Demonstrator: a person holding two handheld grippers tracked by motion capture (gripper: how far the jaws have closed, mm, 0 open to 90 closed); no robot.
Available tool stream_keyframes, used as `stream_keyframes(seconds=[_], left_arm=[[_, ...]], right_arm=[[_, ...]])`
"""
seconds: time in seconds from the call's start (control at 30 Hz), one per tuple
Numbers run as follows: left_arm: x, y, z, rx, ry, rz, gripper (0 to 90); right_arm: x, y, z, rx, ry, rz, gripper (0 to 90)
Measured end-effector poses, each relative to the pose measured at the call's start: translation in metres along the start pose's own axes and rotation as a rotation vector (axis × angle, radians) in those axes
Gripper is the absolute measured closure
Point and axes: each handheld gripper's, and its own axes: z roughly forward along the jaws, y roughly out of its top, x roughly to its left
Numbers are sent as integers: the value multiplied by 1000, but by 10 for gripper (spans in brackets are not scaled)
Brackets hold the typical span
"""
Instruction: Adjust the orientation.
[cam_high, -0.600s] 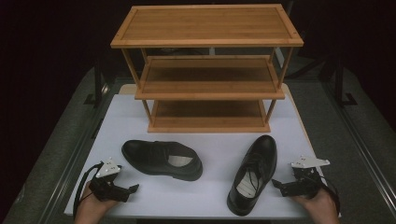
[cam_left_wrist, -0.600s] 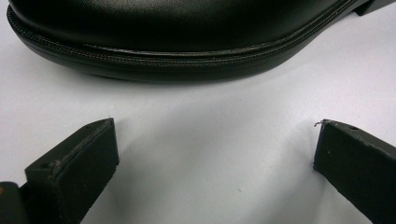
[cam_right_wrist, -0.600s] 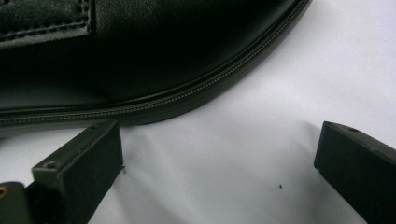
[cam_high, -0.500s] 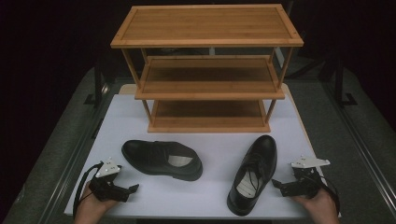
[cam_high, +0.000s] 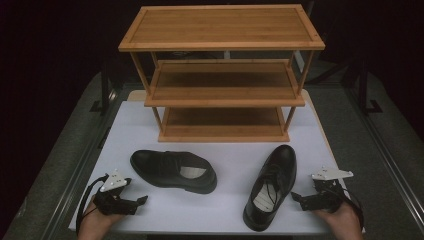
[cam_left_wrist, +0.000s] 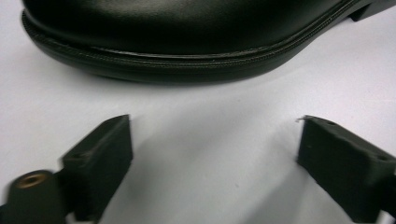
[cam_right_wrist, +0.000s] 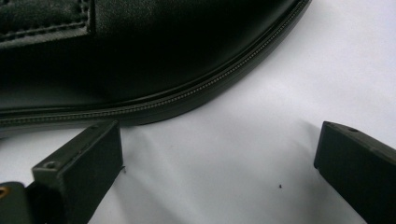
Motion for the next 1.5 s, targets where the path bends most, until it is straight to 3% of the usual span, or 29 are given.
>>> stream_keyframes(seconds=[0.13, 0.2, 0.33, 0.47, 0.73, 0.8, 0.83, 0.87, 0.9, 1.23, 1.5], left_arm=[[0, -2, -4, -2, -6, -11, 223], [1, -2, -8, -8, -13, -35, 231], [4, -2, -14, -17, -36, -65, 366], [5, -1, -18, -30, -30, -75, 459], [12, 10, -27, -49, -5, -101, 897], [14, 12, -27, -46, 3, -106, 899], [17, 17, -26, -34, 48, -90, 899], [17, 17, -26, -34, 48, -90, 899], [23, 21, -24, -30, 78, -96, 900], [45, 32, -7, -20, 114, -108, 900], [55, 42, 4, -11, 121, -109, 900]], right_arm=[[0, 0, 0, -1, -1, 0, 9], [0, 0, 0, -1, -1, -1, 9], [0, 0, 0, -1, -1, -1, 9], [0, 0, 0, 0, -2, -1, 9], [0, 0, 0, 0, -2, -1, 9], [0, 0, 0, 0, -2, -1, 9], [0, 0, 0, 0, -2, -1, 9], [0, 0, 0, 0, -2, -1, 9], [0, 0, 0, 0, -2, 0, 8], [0, 0, 0, 0, -2, -2, 9], [0, 0, 0, -1, -2, -2, 9]])
